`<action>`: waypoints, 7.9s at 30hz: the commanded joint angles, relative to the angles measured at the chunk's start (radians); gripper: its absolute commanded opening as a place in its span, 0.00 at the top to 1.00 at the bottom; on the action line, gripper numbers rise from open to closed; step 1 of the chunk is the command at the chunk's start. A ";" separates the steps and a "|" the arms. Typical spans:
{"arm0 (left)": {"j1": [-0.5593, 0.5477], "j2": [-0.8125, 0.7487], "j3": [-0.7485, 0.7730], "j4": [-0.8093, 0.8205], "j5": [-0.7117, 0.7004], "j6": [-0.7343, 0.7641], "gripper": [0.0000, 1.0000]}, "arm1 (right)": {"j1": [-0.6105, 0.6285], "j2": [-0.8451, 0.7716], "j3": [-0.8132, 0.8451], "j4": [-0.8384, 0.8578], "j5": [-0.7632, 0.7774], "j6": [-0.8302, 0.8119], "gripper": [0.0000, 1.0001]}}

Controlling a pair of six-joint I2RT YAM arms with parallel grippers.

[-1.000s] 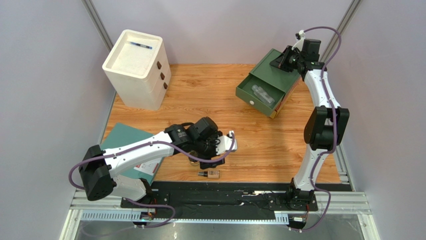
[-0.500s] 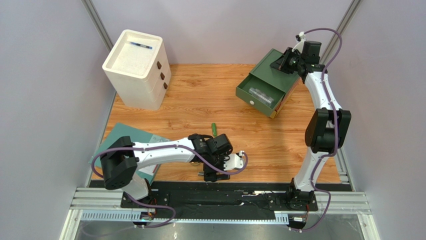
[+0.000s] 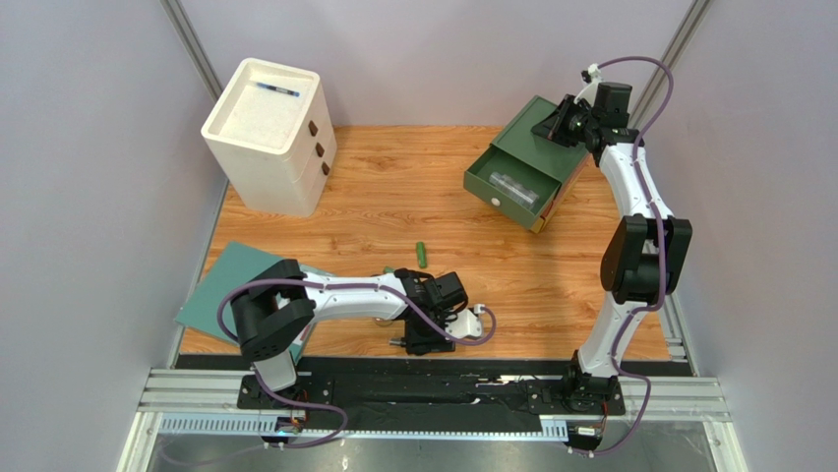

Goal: Organize the makeup

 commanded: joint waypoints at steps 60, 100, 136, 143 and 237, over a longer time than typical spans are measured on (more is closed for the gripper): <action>0.439 0.473 1.031 0.880 0.367 -0.950 0.37 | 0.006 0.187 -0.052 -0.384 -0.002 -0.011 0.96; 0.330 0.588 1.287 0.696 0.428 -0.578 1.00 | 0.005 0.198 -0.078 -0.370 -0.012 0.000 0.96; 0.393 0.535 1.157 0.570 0.035 -0.445 1.00 | 0.000 0.207 -0.083 -0.366 -0.023 0.008 0.95; 0.399 0.287 0.843 0.777 0.043 -0.405 1.00 | 0.000 0.210 -0.078 -0.369 -0.019 0.003 0.95; 0.490 0.766 0.796 1.301 0.341 -1.703 0.49 | -0.009 0.161 -0.073 -0.281 -0.183 0.048 0.94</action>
